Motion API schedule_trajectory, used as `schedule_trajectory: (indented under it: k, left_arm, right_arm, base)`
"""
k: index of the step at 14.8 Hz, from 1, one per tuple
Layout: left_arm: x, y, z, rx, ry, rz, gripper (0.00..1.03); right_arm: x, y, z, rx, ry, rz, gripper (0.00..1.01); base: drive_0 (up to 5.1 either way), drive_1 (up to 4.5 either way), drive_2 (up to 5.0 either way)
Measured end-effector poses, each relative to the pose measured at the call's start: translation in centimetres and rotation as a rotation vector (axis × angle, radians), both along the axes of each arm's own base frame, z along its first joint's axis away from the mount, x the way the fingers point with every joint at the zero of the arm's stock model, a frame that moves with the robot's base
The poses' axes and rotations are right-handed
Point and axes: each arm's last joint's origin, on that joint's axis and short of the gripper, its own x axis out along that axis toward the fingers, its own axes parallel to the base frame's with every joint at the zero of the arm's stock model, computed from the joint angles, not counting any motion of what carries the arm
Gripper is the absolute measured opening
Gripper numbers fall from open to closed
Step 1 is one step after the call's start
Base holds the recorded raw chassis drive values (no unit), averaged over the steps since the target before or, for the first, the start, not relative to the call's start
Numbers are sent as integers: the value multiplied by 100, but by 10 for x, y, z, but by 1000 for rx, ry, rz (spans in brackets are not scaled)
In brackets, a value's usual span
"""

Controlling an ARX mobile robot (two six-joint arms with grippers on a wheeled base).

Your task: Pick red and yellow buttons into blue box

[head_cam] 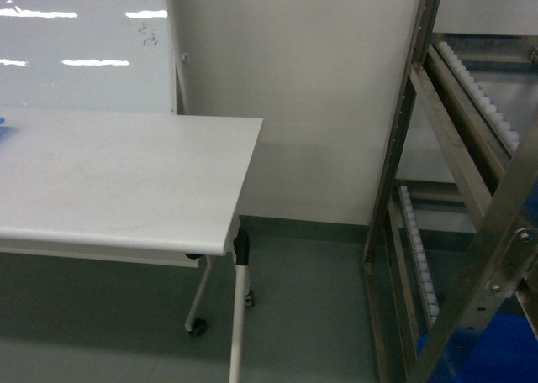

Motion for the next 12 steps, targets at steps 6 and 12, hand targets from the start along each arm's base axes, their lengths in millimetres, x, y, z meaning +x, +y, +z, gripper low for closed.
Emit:
schedule_trajectory:
  k: [6,12]
  left_arm:
    - [0,0,-1,1,3,-1,27]
    - [0,0,0,0,0,0,27]
  right_arm:
    - [0,0,0,0,2,0,27]
    - [0,0,0,0,1,1,27]
  base:
    - [443,-221,-221]
    - [443,-221,-221]
